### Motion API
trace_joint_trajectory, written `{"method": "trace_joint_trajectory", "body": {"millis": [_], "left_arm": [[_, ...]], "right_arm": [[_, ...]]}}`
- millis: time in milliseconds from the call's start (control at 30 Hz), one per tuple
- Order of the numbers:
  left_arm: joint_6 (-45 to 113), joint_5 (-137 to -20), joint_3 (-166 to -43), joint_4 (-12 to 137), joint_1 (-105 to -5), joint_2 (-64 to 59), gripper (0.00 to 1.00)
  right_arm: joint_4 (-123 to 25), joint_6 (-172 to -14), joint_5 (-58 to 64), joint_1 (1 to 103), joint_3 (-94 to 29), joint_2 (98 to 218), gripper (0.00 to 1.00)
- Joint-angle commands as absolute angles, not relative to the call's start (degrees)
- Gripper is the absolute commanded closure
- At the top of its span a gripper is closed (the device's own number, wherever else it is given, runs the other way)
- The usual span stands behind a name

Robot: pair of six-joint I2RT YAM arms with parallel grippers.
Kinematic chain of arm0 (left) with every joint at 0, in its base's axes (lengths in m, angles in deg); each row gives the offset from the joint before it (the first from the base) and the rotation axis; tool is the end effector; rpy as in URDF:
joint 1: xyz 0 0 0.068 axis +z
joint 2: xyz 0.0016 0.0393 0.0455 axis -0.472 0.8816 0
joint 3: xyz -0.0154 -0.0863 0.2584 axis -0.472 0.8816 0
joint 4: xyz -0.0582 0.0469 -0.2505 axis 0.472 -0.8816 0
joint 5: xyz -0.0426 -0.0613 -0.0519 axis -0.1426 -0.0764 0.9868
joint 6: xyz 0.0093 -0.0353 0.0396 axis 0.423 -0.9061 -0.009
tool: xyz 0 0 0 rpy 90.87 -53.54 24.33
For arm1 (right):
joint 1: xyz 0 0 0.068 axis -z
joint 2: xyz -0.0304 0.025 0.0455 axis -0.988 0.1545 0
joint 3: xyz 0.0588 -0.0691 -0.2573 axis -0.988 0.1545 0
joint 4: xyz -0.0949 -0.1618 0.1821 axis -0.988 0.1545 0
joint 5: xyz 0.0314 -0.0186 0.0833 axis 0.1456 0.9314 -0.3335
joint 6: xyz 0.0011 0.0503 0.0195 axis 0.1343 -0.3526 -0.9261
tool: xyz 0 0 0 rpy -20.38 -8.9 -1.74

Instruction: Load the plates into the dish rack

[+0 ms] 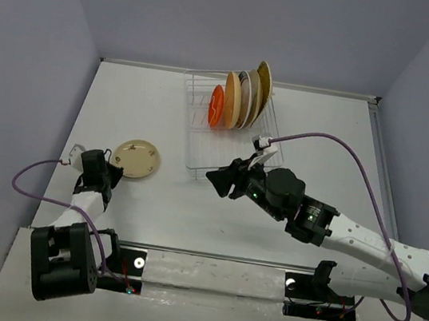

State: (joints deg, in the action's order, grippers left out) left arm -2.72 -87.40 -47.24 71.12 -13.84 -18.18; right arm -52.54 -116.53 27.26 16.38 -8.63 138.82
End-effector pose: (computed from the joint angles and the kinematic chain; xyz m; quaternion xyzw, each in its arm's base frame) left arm 0.1880 0.0483 0.1498 -0.4623 0.7529 -0.1333 0.4490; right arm 0.1177 0.2256 0.3485 -0.1295 0.7367 0.4100 0.5219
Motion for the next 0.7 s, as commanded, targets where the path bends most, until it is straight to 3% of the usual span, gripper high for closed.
{"method": "trace_joint_trajectory", "body": {"millis": [0, 100, 233, 367, 667], "left_arm": [[-1.28, -83.22, -46.94, 76.2, -13.57, -18.81, 0.95], [1.62, -82.42, -50.53, 71.64, -13.57, -29.22, 0.94], [5.84, -82.25, -57.45, 65.75, -13.57, -41.98, 0.95], [11.55, -80.15, -66.0, 62.31, -16.81, -45.79, 0.95], [18.23, -60.02, -65.48, 68.99, -27.81, -46.5, 0.95]], "right_arm": [[-53.36, -114.0, 26.08, 16.34, -11.17, 140.85, 0.42], [-51.35, -112.07, 25.03, 16.34, -13.28, 142.87, 0.23], [-50.2, -108.99, 24.33, 16.34, -17.05, 145.94, 0.11], [-49.75, -108.02, 17.67, 19.31, -22.15, 148.93, 0.08], [-47.47, -108.98, 8.33, 27.41, -31.48, 157.73, 0.06]]}}
